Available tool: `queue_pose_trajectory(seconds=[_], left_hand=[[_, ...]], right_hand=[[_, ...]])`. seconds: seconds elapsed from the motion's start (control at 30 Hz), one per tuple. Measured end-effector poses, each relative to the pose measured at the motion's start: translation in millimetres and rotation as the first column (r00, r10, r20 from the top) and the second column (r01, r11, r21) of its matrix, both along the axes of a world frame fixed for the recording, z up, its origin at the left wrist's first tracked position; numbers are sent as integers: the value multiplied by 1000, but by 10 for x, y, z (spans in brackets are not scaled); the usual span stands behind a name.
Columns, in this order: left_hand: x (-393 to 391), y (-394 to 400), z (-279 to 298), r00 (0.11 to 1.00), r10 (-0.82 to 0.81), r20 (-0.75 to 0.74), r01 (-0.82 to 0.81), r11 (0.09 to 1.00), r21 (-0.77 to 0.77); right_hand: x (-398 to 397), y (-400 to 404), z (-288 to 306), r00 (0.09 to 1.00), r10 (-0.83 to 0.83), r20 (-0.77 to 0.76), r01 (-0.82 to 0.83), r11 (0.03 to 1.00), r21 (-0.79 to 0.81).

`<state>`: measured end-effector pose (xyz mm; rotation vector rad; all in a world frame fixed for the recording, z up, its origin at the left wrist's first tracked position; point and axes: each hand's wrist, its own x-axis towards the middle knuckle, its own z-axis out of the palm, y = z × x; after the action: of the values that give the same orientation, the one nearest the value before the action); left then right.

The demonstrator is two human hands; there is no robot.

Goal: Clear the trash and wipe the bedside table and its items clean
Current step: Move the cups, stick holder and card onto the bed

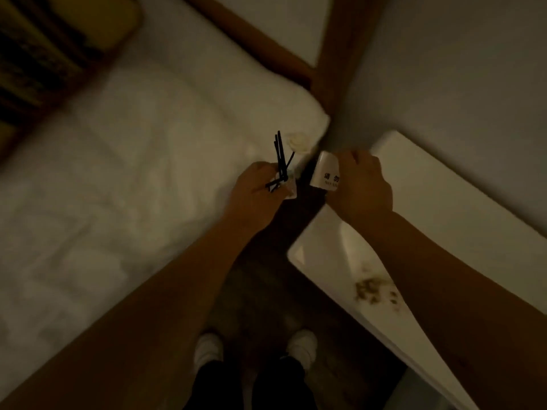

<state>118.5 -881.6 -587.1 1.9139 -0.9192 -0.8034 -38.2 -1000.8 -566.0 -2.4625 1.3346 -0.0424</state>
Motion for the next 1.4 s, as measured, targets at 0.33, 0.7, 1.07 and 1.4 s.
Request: queue_pose_trajectory(seconds=[0.33,0.7,1.07,1.4], left_hand=[[1405,1582,66,911,341,233,-355,935,20],[1987,2955,-158,752,626,206,-651,755,82],[2508,3598,-303,659,714,236,-744,665,66],[2539,3621,-370,688,673,270,-721,678,146]], right_hand=[[2074,1086,-14,854,519,40,-519,855,-4],[3264,2351,-159,624,780,-33,-781,625,-5],[3851,2964,-340,521,845,-123,-850,526,11],[3887,3010,-365,530,827,-187,-835,547,52]])
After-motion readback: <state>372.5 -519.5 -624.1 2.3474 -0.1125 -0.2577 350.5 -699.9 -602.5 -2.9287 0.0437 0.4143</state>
